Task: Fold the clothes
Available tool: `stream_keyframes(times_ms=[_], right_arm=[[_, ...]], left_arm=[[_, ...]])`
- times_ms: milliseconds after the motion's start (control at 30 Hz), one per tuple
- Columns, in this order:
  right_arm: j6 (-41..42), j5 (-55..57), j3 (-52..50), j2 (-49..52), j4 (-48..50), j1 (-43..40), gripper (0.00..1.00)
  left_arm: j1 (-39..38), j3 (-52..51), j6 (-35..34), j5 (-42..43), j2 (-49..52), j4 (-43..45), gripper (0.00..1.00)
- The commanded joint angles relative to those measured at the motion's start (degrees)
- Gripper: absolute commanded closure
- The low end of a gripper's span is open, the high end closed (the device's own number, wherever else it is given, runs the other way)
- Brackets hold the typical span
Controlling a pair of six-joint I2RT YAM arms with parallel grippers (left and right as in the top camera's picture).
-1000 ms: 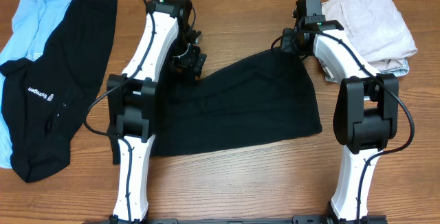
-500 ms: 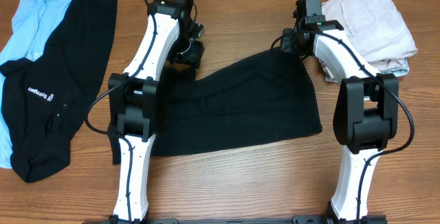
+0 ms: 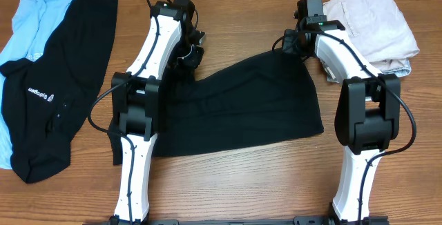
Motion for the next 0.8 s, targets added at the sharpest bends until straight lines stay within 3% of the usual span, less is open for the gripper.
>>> stream_keyframes(times_ms=[0,200,433,567,767], right_arm=[[0.0,0.5,1.8,-0.5,0.3,-0.3,0.96],[0.0,0.5,1.8,-0.5,0.0,-0.3,0.96],[0.1,0.3,1.8,-0.5,0.0,-0.3,0.96],[1.6,-0.2,1.8,-1.3,0.2,-0.5,0.96],[1.6,-5.1,1.8,-7.2,-1.1,-2.2,0.96]], left_arm=[[-0.7,0.1,0.4,0.9,0.8,-0.3,0.96],[0.5,5.3,-2.8,-1.8,0.3,-0.8,0.96],[5.2,31.5,-13.0,-1.7,0.2,-4.5,0.96],[6.7,45.7,-14.4,-1.8,0.2,-7.4,0.96],[6.8,47.5,-14.4,-2.3,-1.5,-10.3,0.96]])
